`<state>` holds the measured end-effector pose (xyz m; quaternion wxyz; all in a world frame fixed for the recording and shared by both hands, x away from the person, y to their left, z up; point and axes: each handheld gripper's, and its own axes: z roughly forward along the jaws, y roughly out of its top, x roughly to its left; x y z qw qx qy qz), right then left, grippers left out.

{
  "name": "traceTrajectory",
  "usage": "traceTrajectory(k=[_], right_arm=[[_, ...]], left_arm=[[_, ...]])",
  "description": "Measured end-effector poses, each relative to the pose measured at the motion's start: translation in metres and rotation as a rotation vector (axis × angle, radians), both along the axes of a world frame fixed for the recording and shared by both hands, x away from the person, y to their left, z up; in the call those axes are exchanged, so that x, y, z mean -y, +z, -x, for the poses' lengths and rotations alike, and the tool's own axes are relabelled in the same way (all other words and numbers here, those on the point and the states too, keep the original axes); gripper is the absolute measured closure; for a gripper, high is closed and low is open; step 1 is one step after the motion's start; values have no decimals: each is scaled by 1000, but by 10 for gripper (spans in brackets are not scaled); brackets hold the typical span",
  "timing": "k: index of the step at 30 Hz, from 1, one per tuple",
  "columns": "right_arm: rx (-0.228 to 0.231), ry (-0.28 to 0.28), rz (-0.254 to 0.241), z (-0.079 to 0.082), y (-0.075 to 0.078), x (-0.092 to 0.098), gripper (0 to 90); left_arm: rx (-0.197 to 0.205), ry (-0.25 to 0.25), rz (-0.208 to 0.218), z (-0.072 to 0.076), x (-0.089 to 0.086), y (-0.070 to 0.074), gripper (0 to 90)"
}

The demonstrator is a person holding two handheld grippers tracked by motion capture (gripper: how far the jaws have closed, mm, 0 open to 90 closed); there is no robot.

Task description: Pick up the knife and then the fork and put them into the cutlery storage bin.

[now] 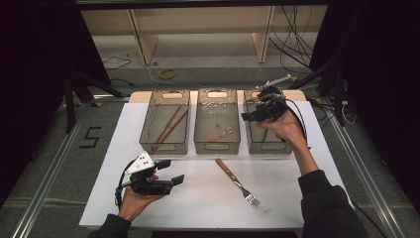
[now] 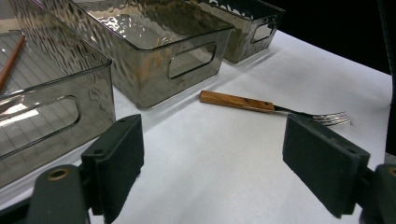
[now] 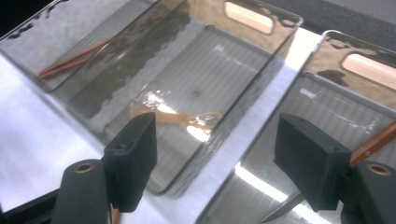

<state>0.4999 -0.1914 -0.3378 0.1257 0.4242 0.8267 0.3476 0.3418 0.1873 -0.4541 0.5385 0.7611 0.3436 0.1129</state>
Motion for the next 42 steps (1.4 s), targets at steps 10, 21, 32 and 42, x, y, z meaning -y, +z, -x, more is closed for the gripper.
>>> traceTrajectory(k=[10,21,32,42], right_arm=[[11,97,-23,35,-9,-15,308],[-38,179,-6,60,-30,-32,301],[-83,197,24,72,-56,-37,300],[-89,210,37,74,-64,-41,299]], left_arm=[[-2,-1,-3,0,0,0,201],[1,2,5,0,0,0,201],[2,1,4,0,0,0,200],[4,0,9,0,-1,0,200]])
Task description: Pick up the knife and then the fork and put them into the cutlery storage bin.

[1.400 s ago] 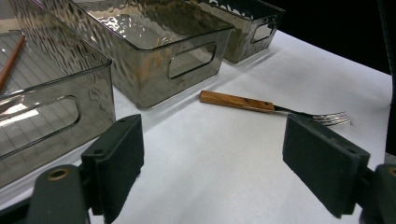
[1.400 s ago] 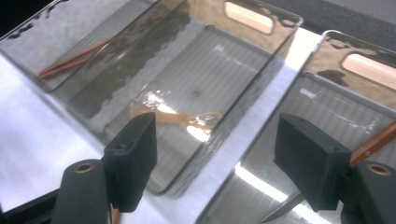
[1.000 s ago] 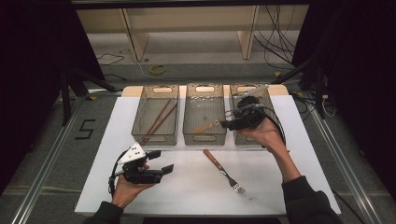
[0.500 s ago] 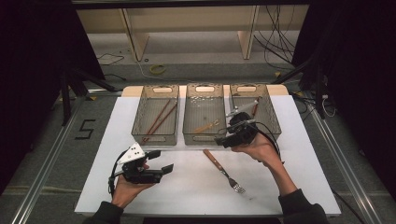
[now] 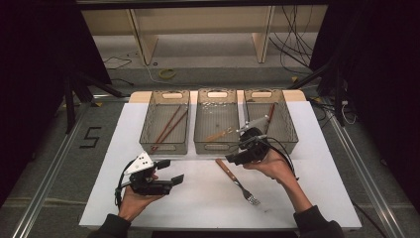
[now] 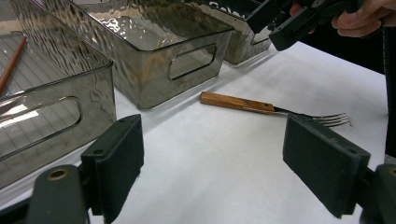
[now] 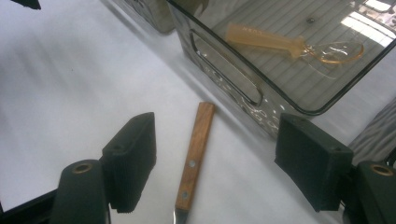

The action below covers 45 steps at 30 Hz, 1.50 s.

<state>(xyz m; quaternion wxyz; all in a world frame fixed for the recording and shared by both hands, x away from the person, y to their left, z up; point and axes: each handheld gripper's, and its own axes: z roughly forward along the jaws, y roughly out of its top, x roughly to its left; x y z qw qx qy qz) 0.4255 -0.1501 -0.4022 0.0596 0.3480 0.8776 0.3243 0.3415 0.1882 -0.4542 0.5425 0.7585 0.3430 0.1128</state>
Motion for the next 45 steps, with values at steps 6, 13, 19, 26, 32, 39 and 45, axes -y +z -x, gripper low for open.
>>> traceTrajectory(k=[6,13,19,26,32,39,45], right_arm=[[-9,4,4,1,-2,-1,299],[-26,13,12,2,-8,-2,298],[-30,17,20,3,-10,-3,299],[-46,29,38,4,-14,-6,299],[-69,36,65,4,-19,-10,300],[-78,48,95,6,-23,-13,306],[-92,55,121,7,-30,-16,313]], left_arm=[[-1,-2,-3,0,0,0,200],[-1,-3,-3,0,0,0,200],[0,-3,-2,0,0,0,200],[5,-4,-2,0,0,0,200],[6,-4,-2,1,0,0,200],[9,-8,-3,1,0,0,200],[8,-9,-3,1,0,0,200]])
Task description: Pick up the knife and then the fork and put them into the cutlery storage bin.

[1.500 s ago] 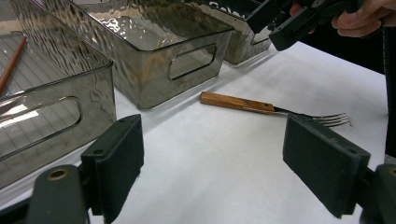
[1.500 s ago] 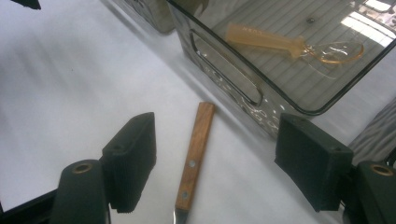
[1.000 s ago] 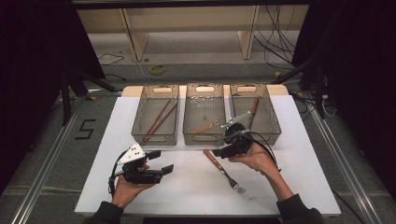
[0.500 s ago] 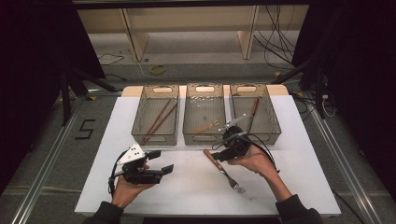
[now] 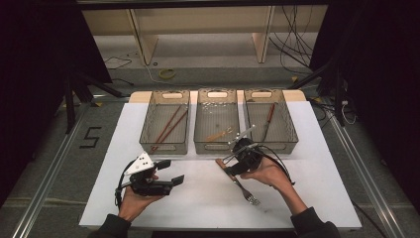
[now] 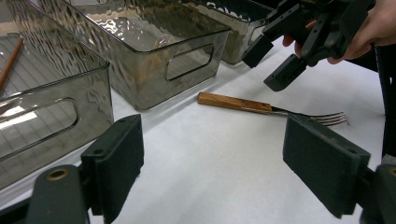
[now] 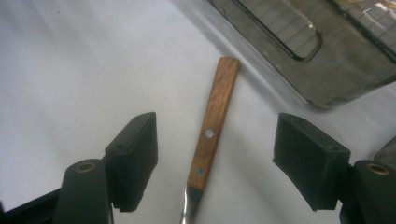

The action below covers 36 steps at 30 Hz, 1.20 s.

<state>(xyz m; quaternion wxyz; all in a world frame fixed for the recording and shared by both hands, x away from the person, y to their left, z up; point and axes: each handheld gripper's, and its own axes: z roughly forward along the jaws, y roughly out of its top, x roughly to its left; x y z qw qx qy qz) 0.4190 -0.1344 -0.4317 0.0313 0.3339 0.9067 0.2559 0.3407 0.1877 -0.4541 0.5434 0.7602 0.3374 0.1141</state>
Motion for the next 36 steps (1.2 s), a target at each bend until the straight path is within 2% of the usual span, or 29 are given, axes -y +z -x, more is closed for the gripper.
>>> traceTrajectory(k=[19,36], right_arm=[[-44,30,58,1,-14,-4,372],[-56,52,89,0,-21,-5,446]], left_arm=[[-4,-2,-2,0,1,0,200],[-5,-4,-5,0,1,0,200]])
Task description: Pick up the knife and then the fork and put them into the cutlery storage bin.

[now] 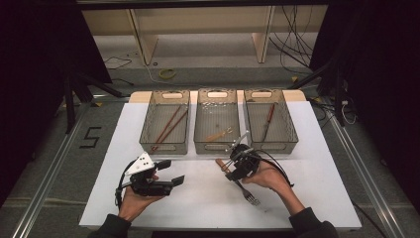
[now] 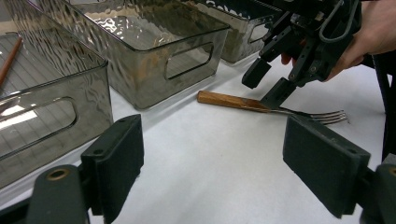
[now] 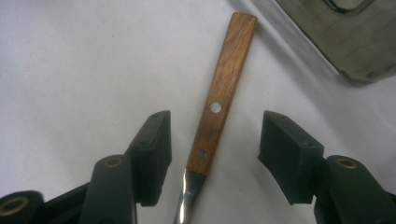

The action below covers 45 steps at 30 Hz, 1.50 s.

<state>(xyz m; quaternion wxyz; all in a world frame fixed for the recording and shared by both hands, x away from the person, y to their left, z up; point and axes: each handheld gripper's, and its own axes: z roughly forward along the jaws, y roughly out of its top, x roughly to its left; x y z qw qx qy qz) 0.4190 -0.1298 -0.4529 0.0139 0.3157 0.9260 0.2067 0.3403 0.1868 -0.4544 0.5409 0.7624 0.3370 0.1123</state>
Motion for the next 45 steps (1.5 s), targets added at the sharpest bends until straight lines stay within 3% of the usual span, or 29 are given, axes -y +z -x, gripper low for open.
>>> traceTrajectory(k=[18,28,42,45], right_arm=[[-18,34,49,3,-9,-4,577],[7,63,88,6,-9,-7,668],[14,55,113,6,-8,-9,729],[18,53,128,7,-8,-10,776]], left_arm=[[0,-4,-5,0,0,0,200],[-1,-6,-6,0,0,0,200],[1,-4,-3,0,1,0,200],[1,-3,-1,0,1,0,200]])
